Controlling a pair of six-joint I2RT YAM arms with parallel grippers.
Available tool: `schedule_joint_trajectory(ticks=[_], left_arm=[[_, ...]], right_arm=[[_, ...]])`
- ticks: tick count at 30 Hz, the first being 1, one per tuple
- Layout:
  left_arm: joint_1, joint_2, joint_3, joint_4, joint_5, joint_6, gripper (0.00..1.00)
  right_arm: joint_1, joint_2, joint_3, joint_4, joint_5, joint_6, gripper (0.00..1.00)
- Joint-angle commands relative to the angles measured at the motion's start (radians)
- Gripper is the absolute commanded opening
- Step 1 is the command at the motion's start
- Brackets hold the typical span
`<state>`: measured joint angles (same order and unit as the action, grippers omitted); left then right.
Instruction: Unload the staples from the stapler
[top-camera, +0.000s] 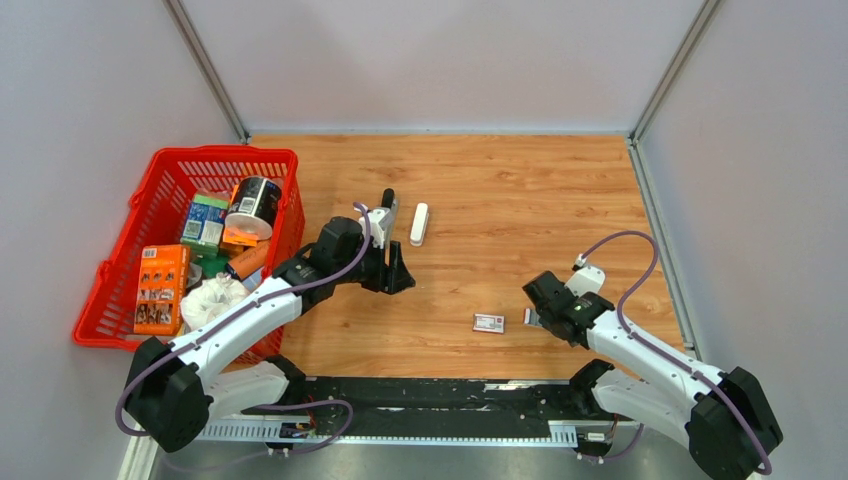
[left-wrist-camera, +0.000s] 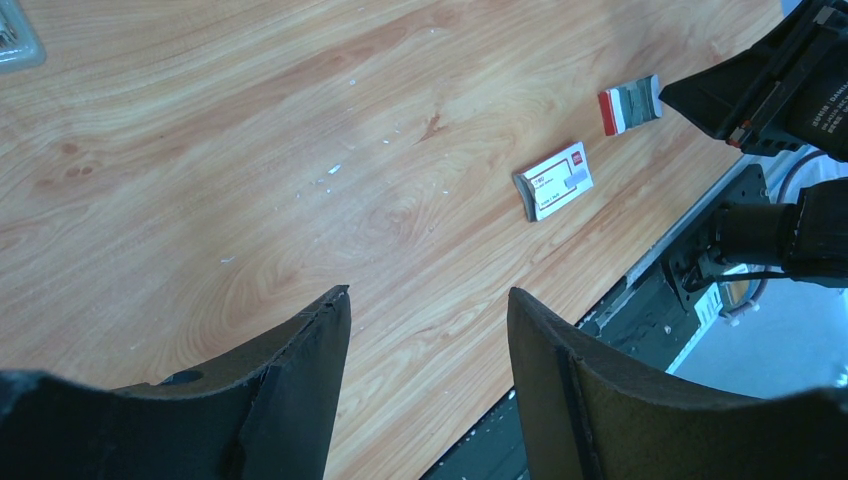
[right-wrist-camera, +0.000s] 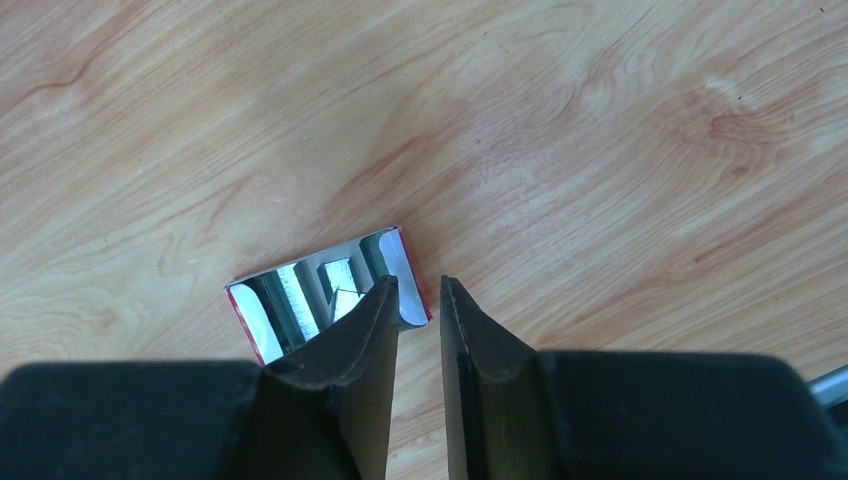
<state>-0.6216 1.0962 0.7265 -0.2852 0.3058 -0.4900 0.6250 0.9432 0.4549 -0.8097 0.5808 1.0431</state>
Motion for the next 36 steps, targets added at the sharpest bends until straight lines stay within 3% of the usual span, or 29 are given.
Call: schedule_joint_trajectory(ticks=[1, 36], left_arm=[[-0.004, -0.009, -0.009, 0.04, 0.01, -0.007, 0.66], [-0.004, -0.01, -0.018, 0.04, 0.004, -0.001, 0.66]], right_arm=[[-0.008, 0.009, -0.002, 0.032, 0.013, 0.014, 0.24], [-0.018, 0.106, 0.016, 0.112, -0.045, -0.075, 0.13]])
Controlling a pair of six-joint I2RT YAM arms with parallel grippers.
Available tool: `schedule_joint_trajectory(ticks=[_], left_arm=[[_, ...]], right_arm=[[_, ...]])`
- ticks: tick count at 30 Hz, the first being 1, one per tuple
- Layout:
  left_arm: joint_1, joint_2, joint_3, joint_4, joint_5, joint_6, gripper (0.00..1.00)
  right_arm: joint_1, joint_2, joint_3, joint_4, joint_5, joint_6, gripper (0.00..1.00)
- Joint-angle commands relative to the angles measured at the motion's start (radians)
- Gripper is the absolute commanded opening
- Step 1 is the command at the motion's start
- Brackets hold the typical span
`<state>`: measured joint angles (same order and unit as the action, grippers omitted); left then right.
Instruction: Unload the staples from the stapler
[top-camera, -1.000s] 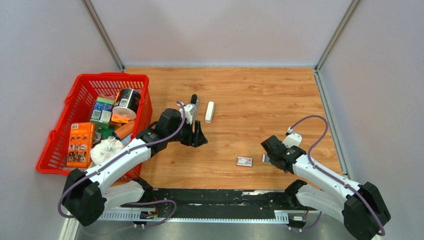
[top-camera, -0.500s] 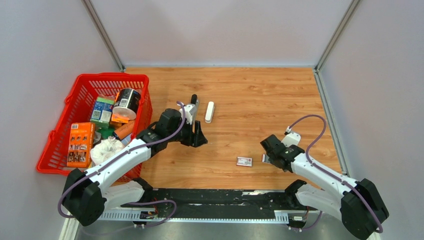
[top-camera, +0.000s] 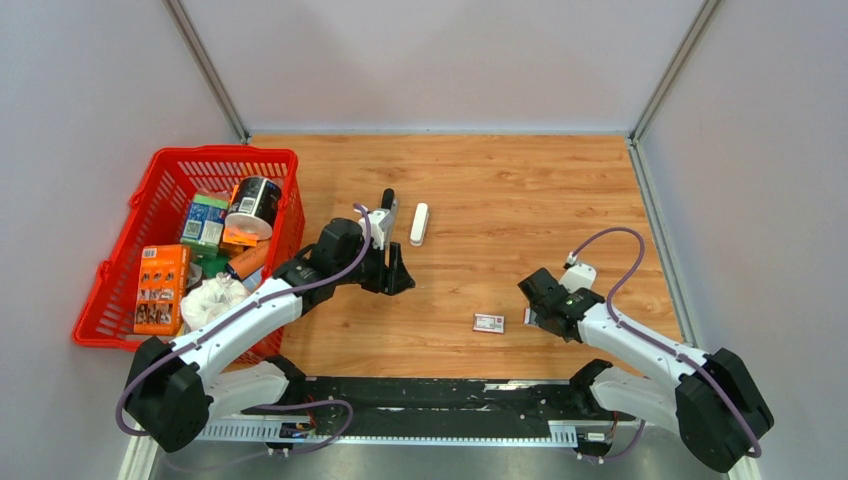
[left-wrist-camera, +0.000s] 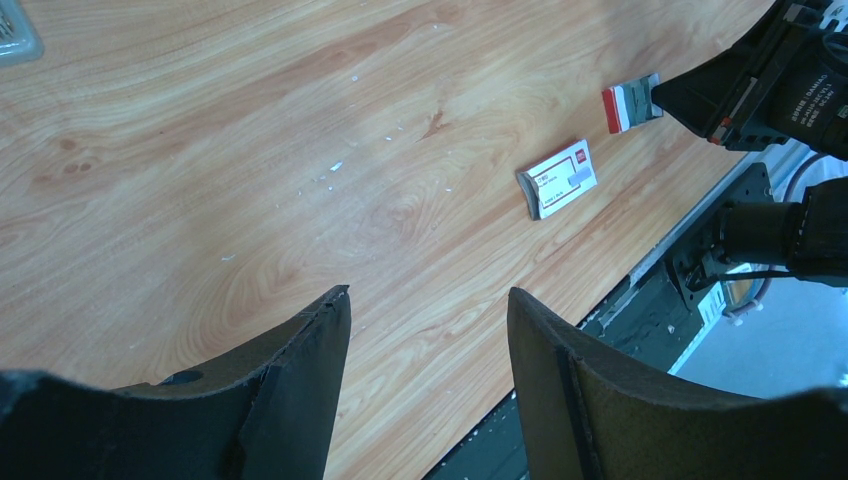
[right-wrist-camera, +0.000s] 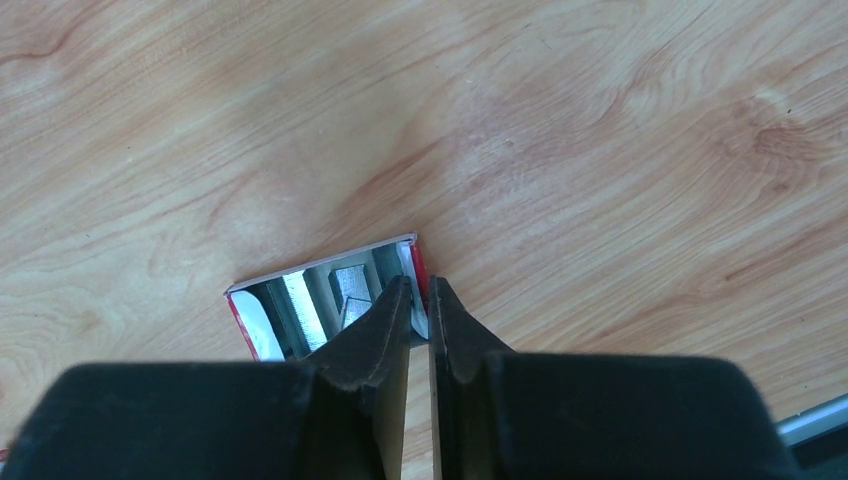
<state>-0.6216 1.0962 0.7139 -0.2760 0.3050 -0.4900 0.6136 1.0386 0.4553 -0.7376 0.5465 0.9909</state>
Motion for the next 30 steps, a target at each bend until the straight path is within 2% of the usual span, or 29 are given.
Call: schedule_joint_trajectory(ticks=[1, 8, 17, 30], left_arm=[[-0.004, -0.012, -0.005, 0.031, 0.003, -0.001, 0.66], [-0.004, -0.01, -0.005, 0.027, 0.006, 0.002, 0.66], [-0.015, 0.045, -0.013, 0.043, 0.017, 0.013, 0.65], [-0.135, 0.197, -0.028, 0.089, -0.015, -0.022, 0.6]], right_arm=[[-0.006, 0.014, 0.016, 0.041, -0.017, -0.026, 0.12], [-0.005, 0.024, 0.02, 0.053, -0.04, -0.047, 0.0], [-0.005, 0.052, 0.029, 0.089, -0.095, -0.1, 0.0], [0.046, 0.014, 0.019, 0.069, -0.132, -0.13, 0.0]])
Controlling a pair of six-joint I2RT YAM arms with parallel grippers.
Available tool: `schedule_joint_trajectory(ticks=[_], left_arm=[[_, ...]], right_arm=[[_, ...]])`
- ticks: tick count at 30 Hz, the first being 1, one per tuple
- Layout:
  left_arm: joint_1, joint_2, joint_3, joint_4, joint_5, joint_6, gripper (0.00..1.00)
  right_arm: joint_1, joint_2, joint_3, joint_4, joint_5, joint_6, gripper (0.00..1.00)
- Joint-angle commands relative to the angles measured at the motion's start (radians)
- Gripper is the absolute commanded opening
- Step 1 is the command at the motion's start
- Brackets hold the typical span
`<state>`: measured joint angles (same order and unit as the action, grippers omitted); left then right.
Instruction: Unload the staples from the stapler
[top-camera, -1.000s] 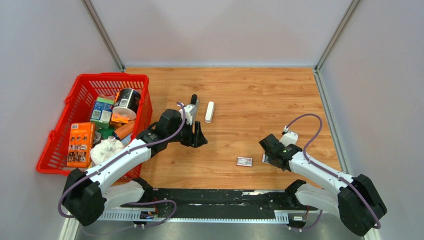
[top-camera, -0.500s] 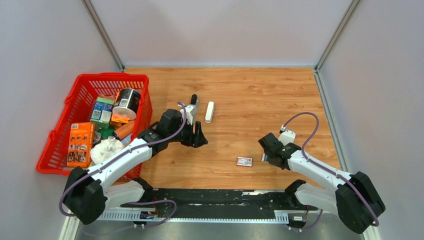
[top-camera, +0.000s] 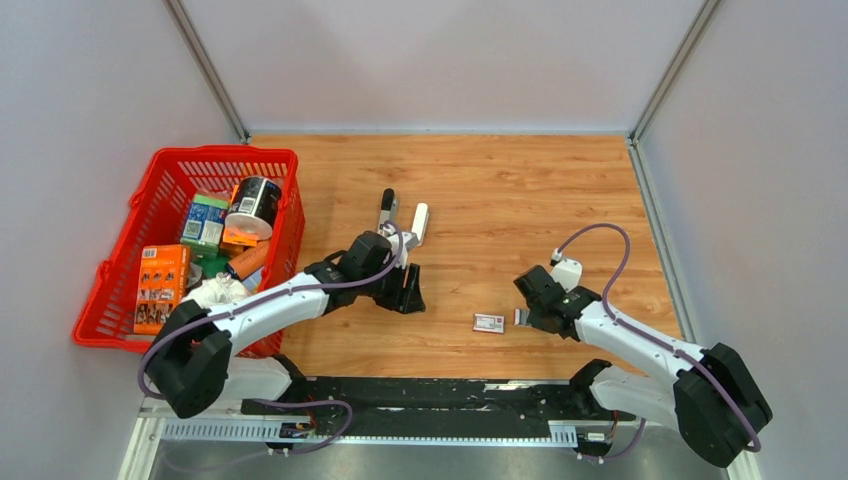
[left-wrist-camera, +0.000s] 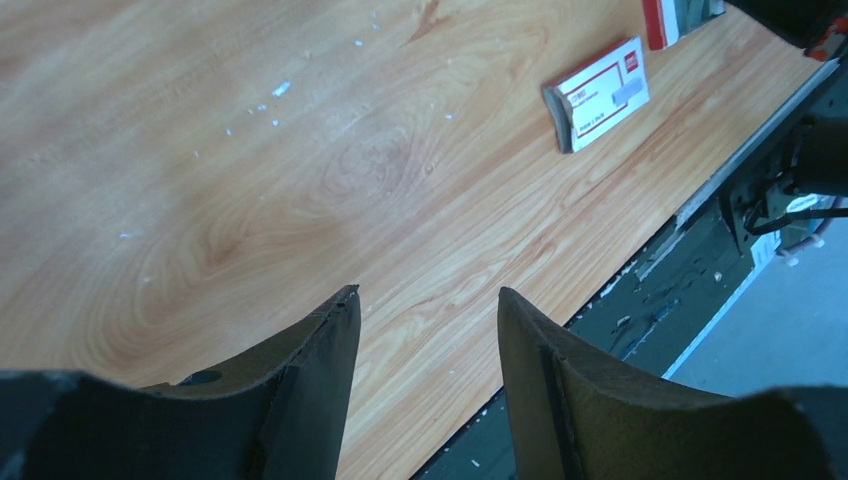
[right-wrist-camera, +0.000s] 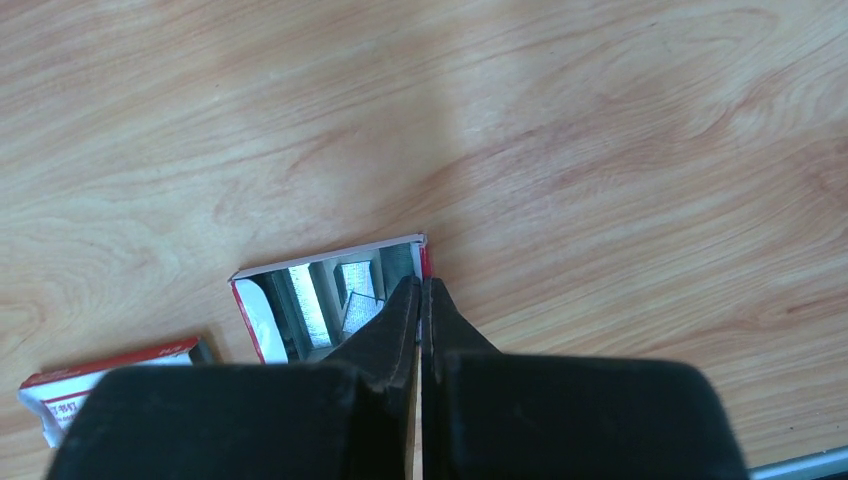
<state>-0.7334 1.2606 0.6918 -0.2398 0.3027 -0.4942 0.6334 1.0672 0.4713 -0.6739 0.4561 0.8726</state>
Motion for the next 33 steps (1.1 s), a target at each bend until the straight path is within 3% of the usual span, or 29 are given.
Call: schedule_joint_trajectory(ticks=[1, 5, 9, 10, 15, 17, 33], left_arm=[[-0.03, 0.042, -0.006, 0.057, -0.013, -0.02, 0.6], [-0.052, 0.095, 0.0, 0.077, -0.01, -0.029, 0.57], [-0.066, 0.151, 0.011, 0.102, 0.009, -0.033, 0.47], [-0.067, 0.17, 0.014, 0.112, 0.019, -0.037, 0.39], [-0.083, 0.238, 0.037, 0.14, 0.03, -0.038, 0.19], [-0.087, 0.261, 0.048, 0.145, 0.038, -0.041, 0.0], [-0.121, 0.367, 0.107, 0.188, 0.053, -0.052, 0.0]], right_arm=[[0.029, -0.015, 0.003, -0.001, -0.045, -0.012, 0.0], [0.045, -0.018, 0.0, -0.006, -0.062, -0.011, 0.0], [0.058, -0.012, 0.003, -0.006, -0.062, -0.011, 0.0], [0.063, -0.01, 0.003, -0.007, -0.06, -0.012, 0.0], [0.074, -0.013, 0.004, -0.007, -0.066, -0.015, 0.0], [0.08, -0.015, 0.004, -0.009, -0.069, -0.017, 0.0], [0.12, -0.009, 0.004, 0.011, -0.106, 0.006, 0.0]])
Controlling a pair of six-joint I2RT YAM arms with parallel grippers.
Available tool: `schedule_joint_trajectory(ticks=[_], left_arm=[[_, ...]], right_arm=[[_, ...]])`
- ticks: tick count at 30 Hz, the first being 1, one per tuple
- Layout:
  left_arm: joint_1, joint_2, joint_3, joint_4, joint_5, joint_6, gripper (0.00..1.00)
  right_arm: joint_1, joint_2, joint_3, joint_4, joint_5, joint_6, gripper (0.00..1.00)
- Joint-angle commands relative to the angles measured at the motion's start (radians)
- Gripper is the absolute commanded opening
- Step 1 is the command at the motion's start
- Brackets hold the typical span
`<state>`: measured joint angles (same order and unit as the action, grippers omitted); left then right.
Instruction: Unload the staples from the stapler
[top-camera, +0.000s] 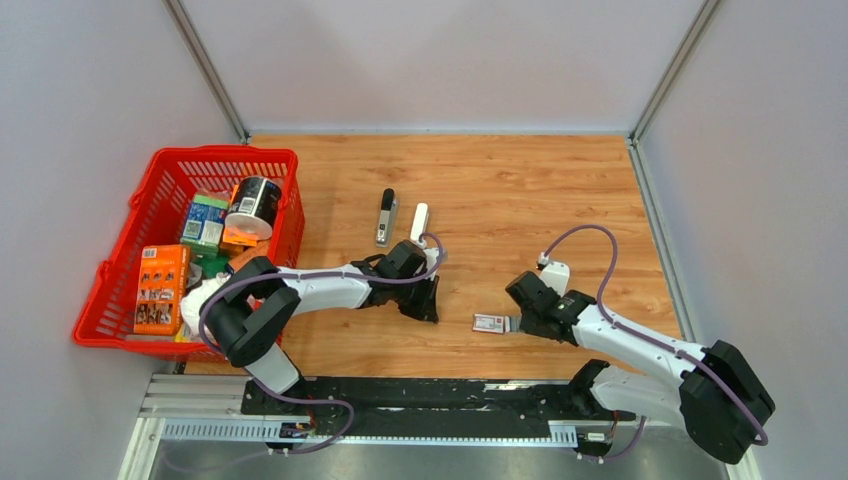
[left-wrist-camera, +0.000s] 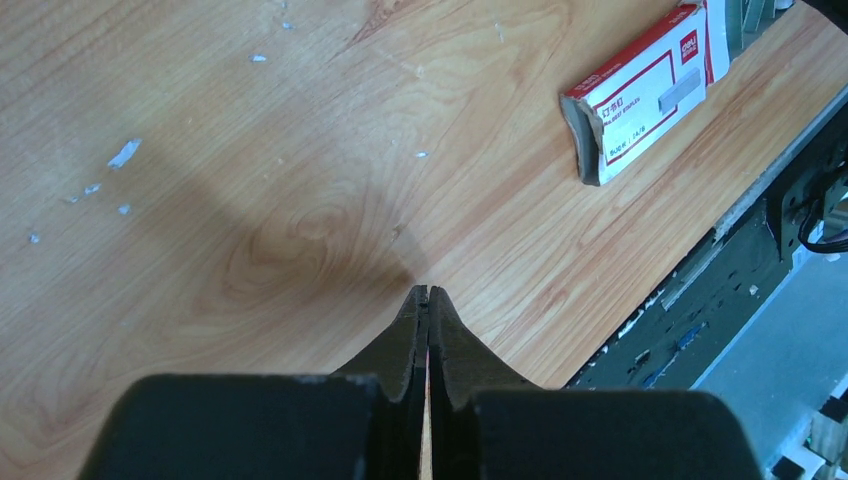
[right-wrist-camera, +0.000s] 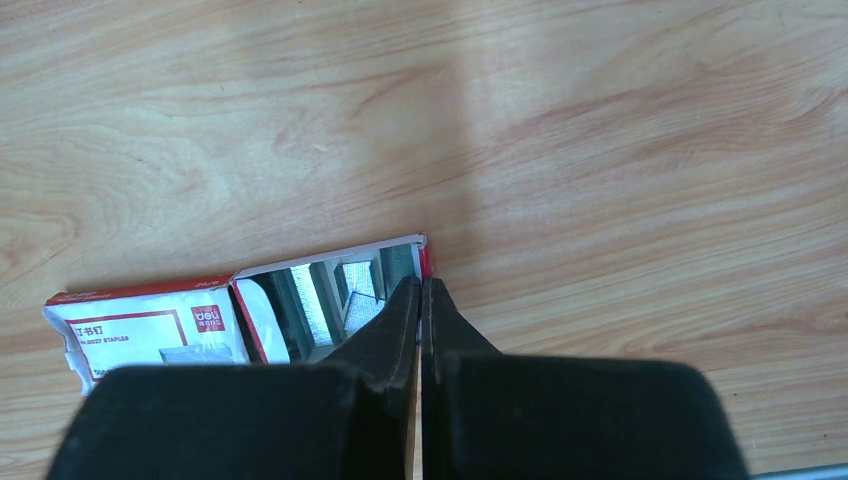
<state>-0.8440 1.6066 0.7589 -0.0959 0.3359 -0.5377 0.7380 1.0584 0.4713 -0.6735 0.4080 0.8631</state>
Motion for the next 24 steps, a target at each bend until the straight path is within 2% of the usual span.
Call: schedule_joint_trajectory(ticks=[1, 13, 24], left_arm=[[-0.013, 0.026, 0.045, 0.045, 0.022, -0.011, 0.0], [-0.044, 0.095, 0.076, 0.074, 0.025, -0.034, 0.0], [-0.053, 0.09, 0.063, 0.079, 0.023, -0.042, 0.0]], right_arm=[[0.018, 0.0, 0.006, 0.014, -0.063, 0.016, 0.0], [0.044, 0.011, 0.01, 0.031, -0.072, 0.051, 0.0], [0.058, 0.003, 0.023, -0.001, -0.048, 0.068, 0.0]])
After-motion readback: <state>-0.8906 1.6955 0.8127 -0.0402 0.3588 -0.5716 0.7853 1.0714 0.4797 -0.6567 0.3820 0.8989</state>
